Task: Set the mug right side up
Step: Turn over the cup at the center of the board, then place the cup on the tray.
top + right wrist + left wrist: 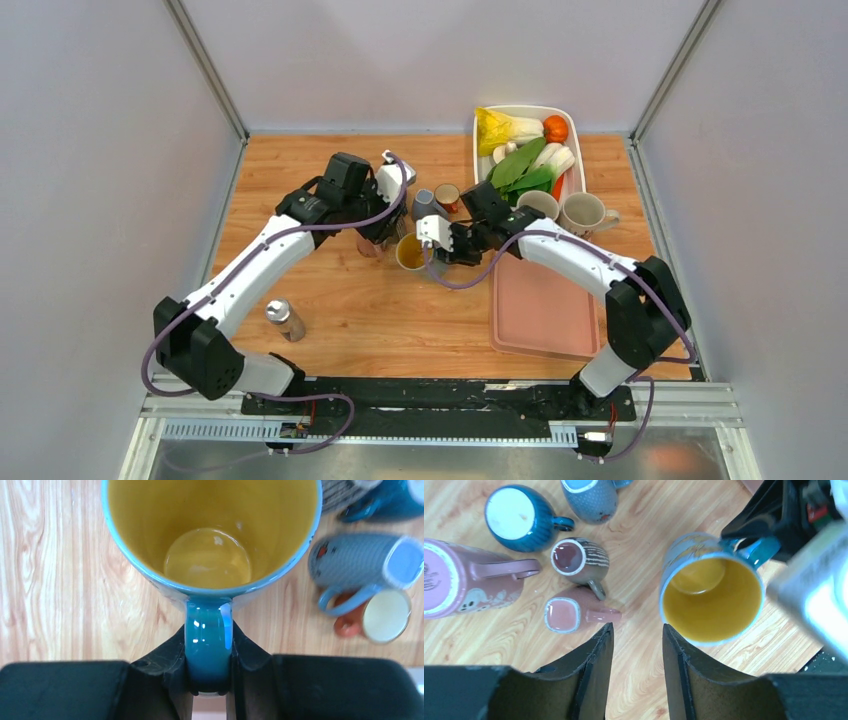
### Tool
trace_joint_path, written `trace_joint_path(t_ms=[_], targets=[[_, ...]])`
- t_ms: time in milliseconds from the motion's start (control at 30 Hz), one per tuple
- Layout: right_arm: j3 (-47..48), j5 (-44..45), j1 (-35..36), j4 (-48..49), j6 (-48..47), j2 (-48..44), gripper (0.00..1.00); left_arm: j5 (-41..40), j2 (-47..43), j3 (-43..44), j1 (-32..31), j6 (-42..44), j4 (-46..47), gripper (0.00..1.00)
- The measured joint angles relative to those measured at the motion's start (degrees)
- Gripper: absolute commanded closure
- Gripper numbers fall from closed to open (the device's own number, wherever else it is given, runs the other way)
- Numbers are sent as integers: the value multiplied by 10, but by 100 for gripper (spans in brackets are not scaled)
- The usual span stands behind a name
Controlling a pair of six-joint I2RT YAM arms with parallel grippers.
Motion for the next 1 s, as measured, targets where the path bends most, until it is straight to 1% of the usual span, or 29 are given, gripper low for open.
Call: trace_joint_path(t_ms=[167,367,533,767,867,1000], targets=[[-40,0,-31,-43,4,-63,100,-3,-30,1,9,3,8,49],[-67,-21,-59,-101,9,-173,100,-3,-29,13,18,3,16,51],[-92,-40,-103,-129,12,-254,100,9,-18,13,19,-2,23,52],[-129,-43,-186,-221,-4,-315,100,31,-11,13,19,-12,29,54],[-129,-42,-231,-266,-30,-332,100,32,-12,10,19,-12,36,54],[-132,-44,-296,-302,-73,-337,100,33,-17,-5,19,-13,45,54]])
